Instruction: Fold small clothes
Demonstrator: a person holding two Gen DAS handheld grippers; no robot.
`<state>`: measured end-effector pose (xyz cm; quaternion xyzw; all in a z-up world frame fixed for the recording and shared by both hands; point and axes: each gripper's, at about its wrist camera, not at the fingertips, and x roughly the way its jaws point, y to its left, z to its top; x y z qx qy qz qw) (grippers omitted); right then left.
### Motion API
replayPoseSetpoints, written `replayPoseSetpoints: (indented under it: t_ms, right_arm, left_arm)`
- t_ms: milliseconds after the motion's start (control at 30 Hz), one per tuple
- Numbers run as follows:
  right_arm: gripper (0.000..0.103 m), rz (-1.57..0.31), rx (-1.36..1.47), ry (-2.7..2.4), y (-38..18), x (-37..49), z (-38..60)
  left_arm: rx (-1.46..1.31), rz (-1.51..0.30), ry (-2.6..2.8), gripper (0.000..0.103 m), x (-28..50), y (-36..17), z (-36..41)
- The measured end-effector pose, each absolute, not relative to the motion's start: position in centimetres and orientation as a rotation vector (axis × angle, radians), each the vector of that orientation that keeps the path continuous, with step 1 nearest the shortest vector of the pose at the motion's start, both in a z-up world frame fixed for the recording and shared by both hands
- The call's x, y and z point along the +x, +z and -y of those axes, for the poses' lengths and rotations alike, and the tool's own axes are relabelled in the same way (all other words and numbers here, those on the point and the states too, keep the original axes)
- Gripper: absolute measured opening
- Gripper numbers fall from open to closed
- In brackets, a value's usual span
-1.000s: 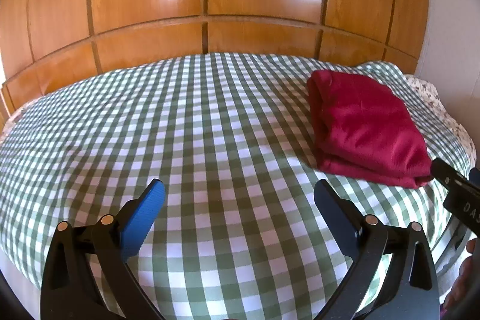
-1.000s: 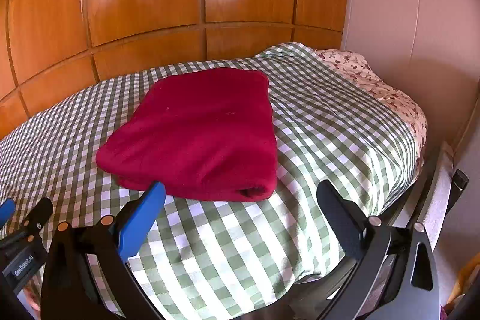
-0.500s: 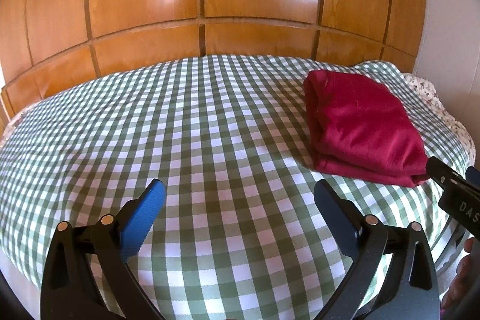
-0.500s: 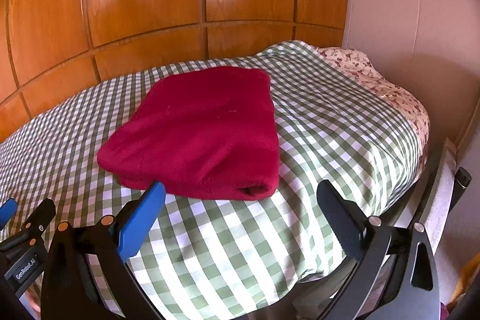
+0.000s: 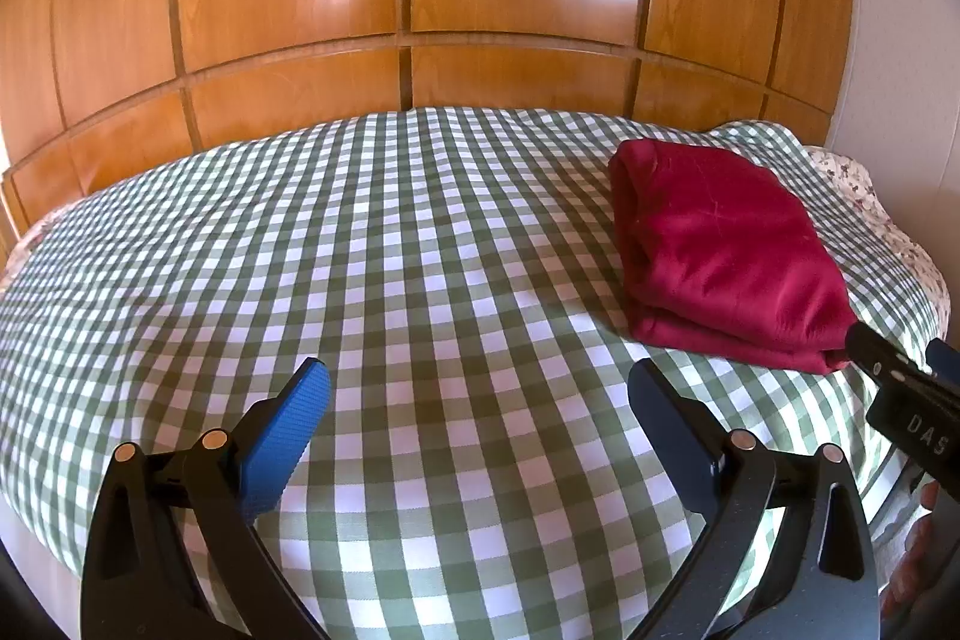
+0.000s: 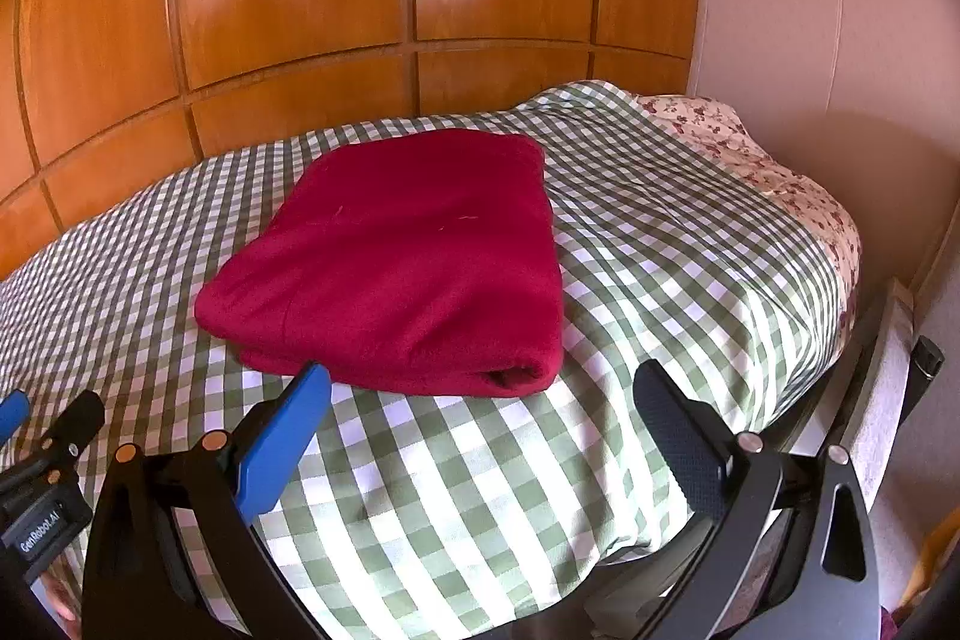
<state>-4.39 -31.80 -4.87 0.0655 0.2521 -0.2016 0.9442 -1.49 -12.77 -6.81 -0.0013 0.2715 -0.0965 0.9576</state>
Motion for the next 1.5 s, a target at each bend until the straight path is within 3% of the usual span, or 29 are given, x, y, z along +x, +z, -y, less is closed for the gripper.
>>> replayPoseSetpoints:
  t_ms: [1500]
  right_arm:
    - [0.101,-0.530,0.156,-0.425,-5.5,-4.2,32.8]
  left_arm:
    - [0.026,-0.572,-0.253,0.098,-1.2,-7.7,15.5]
